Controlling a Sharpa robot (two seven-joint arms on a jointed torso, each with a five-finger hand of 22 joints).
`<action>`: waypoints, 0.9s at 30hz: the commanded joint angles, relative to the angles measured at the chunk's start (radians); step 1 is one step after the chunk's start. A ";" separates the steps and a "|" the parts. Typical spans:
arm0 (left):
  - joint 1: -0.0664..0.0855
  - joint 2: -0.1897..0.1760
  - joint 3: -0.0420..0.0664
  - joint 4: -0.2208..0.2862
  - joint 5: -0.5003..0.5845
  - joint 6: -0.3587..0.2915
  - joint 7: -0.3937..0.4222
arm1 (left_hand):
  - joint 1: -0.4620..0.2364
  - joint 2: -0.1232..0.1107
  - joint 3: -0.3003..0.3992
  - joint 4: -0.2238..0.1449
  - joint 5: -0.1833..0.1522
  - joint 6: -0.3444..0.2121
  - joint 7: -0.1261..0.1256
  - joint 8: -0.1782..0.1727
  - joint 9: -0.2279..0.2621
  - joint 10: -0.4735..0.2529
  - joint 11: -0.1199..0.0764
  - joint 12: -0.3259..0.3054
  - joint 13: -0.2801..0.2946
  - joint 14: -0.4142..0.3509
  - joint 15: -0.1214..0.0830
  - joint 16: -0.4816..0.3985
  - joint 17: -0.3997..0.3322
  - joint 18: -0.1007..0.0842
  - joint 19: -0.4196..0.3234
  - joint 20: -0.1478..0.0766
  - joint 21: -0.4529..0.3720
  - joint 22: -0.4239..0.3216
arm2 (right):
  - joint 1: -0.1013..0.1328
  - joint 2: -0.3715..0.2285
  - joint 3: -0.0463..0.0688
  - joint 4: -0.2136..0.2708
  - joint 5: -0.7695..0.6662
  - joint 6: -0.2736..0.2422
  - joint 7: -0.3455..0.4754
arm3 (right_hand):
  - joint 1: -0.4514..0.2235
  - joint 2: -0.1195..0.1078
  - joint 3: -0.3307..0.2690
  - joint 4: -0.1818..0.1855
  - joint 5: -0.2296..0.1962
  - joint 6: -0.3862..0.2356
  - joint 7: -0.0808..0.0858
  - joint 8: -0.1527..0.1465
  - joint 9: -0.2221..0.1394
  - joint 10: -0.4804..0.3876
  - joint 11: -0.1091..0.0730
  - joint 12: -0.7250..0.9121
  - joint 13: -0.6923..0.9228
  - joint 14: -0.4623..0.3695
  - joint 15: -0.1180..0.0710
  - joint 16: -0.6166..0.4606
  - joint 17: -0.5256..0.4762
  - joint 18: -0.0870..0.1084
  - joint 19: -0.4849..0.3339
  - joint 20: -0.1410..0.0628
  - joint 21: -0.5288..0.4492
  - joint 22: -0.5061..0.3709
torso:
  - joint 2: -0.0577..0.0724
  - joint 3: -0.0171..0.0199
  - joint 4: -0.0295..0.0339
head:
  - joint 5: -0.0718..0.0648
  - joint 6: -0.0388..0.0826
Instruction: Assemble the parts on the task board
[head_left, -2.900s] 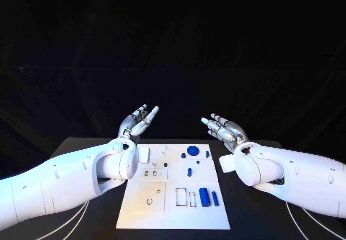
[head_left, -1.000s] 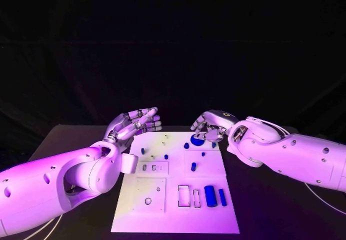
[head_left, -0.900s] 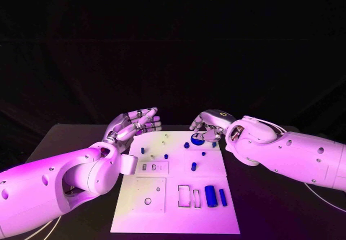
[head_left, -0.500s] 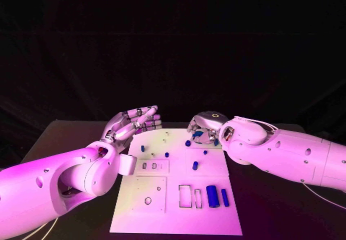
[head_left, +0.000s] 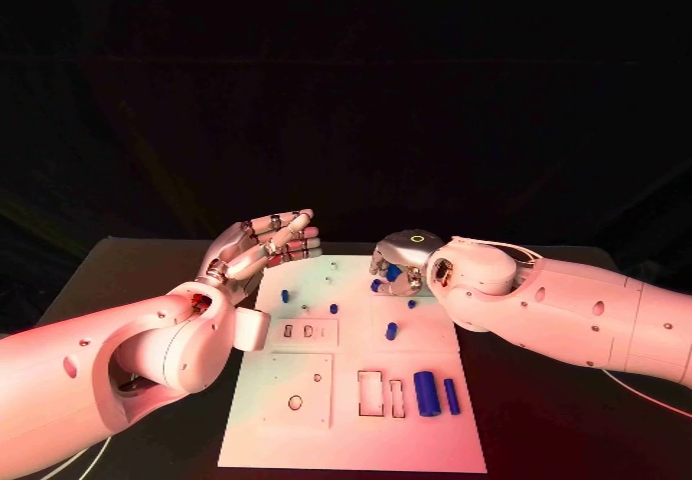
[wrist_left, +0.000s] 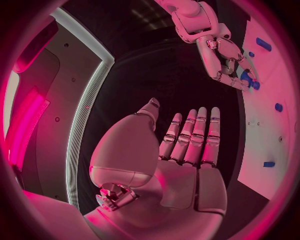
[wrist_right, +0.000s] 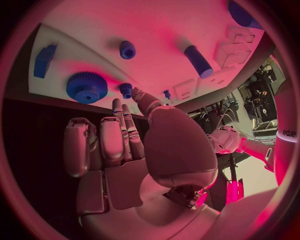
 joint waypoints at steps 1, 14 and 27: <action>0.002 0.002 0.001 0.002 -0.009 0.011 0.007 | 0.004 0.004 -0.005 -0.003 0.003 -0.006 0.090 -0.007 -0.001 0.004 0.005 -0.005 0.000 -0.007 0.004 -0.009 -0.002 0.009 0.003 0.003 0.004 -0.002 | 0.000 0.006 -0.001 -0.003 -0.035 0.045 -0.024 | 0.002 -0.009 0.002 0.008 -0.004 -0.003 -0.006 -0.004 0.001 0.000 -0.003 0.008 0.002 0.046 0.002 0.011 0.005 -0.016 0.012 0.000 0.010 0.008 | 0.005 0.0013 0.0029 | 0.000 0.002; 0.004 -0.001 0.001 0.001 0.000 0.010 0.002 | 0.003 0.006 -0.008 -0.005 0.003 -0.007 0.091 -0.010 -0.001 0.004 0.006 -0.008 0.000 -0.011 0.005 -0.017 -0.002 0.007 -0.003 0.004 0.001 -0.005 | -0.003 0.018 -0.003 -0.020 -0.046 0.037 -0.039 | 0.011 0.014 0.021 0.018 0.002 0.016 -0.004 0.005 0.006 0.021 -0.008 0.016 0.010 0.042 -0.002 0.027 0.016 -0.021 0.023 0.000 0.029 0.039 | 0.012 0.0016 0.0026 | 0.002 0.000; 0.006 -0.003 0.001 -0.008 0.004 0.008 -0.010 | 0.003 0.007 -0.010 -0.006 0.003 -0.013 0.093 -0.014 -0.002 0.003 0.008 -0.012 -0.001 -0.015 0.007 -0.023 -0.002 0.005 -0.007 0.004 -0.002 -0.007 | -0.003 0.017 -0.003 -0.016 -0.045 -0.011 -0.034 | 0.009 0.033 0.037 0.035 0.002 0.054 -0.014 0.022 0.021 0.064 -0.020 0.029 0.018 0.041 -0.011 0.041 0.027 -0.027 0.038 -0.007 0.052 0.076 | 0.017 0.0024 0.0037 | 0.001 0.003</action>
